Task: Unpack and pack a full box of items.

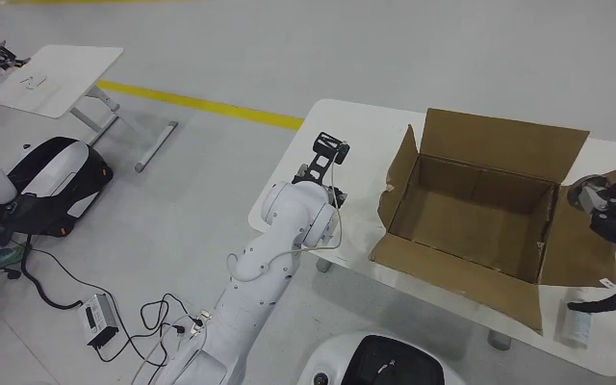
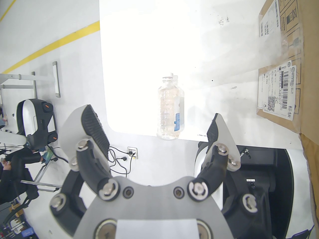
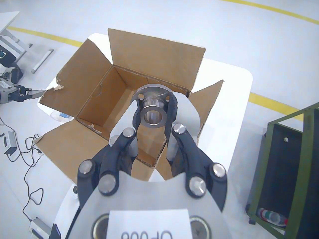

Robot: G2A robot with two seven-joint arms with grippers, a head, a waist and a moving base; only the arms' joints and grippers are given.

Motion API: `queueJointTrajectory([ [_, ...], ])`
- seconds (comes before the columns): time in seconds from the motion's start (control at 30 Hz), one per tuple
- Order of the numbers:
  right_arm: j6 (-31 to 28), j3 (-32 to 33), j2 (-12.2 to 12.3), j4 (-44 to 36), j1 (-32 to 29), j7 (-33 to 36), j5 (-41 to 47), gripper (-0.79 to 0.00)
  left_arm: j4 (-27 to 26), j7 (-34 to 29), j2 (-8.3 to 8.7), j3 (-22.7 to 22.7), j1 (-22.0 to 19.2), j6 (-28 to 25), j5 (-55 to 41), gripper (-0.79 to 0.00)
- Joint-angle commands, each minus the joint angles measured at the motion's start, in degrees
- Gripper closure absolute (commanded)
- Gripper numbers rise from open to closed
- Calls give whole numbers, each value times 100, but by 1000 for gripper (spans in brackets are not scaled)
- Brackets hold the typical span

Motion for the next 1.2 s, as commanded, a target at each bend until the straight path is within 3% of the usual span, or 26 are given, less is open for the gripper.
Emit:
queueJointTrajectory([
  [0.0, 0, 0, 0, 0, 0, 0, 0, 0, 0, 0, 0, 0, 0, 0, 0, -785],
  [0.23, -44, 6, 10, -48, -142, -236, 43, 0, 0, 0, 0, 0, 0, 0, 0, -785],
  [0.5, -52, 438, 100, -305, -274, -306, 277, 0, 0, 0, 0, 0, 0, 0, 0, -785],
  [0.9, -10, 1809, 292, -491, -353, 1, 595, 0, 0, 0, 0, 0, 0, 0, 0, -785],
  [1.17, -14, 2693, 387, -331, -1095, 179, 668, 0, 0, 0, 0, 0, 0, 0, 0, -785],
])
